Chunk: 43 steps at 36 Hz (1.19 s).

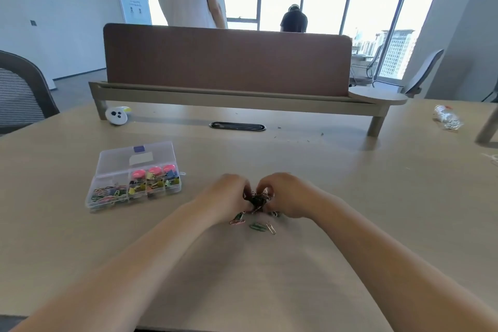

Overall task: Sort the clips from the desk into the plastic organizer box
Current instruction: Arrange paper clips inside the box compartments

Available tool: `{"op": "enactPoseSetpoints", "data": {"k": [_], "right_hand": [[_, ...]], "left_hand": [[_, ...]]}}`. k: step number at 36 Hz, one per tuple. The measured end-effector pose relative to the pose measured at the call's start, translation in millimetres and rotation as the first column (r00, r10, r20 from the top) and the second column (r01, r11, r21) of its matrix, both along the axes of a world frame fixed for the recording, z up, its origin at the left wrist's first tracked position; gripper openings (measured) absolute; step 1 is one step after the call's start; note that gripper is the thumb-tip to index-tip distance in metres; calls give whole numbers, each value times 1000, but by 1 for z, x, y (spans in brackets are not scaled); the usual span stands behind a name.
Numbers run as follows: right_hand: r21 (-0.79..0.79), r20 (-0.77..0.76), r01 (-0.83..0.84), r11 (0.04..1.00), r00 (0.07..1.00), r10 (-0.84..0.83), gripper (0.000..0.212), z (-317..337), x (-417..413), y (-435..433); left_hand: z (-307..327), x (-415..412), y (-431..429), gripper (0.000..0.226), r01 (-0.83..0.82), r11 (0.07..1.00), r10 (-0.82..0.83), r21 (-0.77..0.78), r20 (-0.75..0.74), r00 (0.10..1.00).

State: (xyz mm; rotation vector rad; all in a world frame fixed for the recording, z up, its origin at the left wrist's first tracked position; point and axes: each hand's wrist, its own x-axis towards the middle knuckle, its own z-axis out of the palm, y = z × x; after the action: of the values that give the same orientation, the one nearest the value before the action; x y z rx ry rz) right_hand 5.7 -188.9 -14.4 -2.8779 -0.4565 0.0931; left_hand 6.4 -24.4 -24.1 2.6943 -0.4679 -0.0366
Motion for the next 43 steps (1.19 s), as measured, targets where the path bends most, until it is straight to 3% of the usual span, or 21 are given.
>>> {"op": "enactPoseSetpoints", "data": {"k": [3, 9, 16, 22, 27, 34, 43], "right_hand": [[33, 38, 23, 999, 999, -25, 31, -4, 1, -3], [61, 114, 47, 997, 992, -54, 7, -3, 0, -7], [97, 122, 62, 993, 990, -73, 4, 1, -2, -12], [158, 107, 127, 979, 984, -145, 23, 7, -2, -13], [180, 107, 100, 979, 987, -121, 24, 12, -6, -10], [193, 97, 68, 979, 991, -88, 7, 15, -14, 5], [214, 92, -7, 977, 996, -13, 3, 27, -10, 47]], "left_hand": [[-2, 2, -1, 7, -3, 1000, 4, -15, 49, 999], [-2, 1, -2, 11, -5, 1000, 6, -6, 165, 986], [6, -3, -2, 15, 8, 1000, -6, -10, 184, 983], [16, -6, 2, 13, 20, 999, -10, -45, 199, 980], [23, -12, 7, 15, 26, 997, -12, -66, 199, 980], [21, -18, 21, 14, -11, 992, 27, -124, 127, 992], [27, -25, 61, 14, -78, 981, 97, -176, 102, 990]]}}
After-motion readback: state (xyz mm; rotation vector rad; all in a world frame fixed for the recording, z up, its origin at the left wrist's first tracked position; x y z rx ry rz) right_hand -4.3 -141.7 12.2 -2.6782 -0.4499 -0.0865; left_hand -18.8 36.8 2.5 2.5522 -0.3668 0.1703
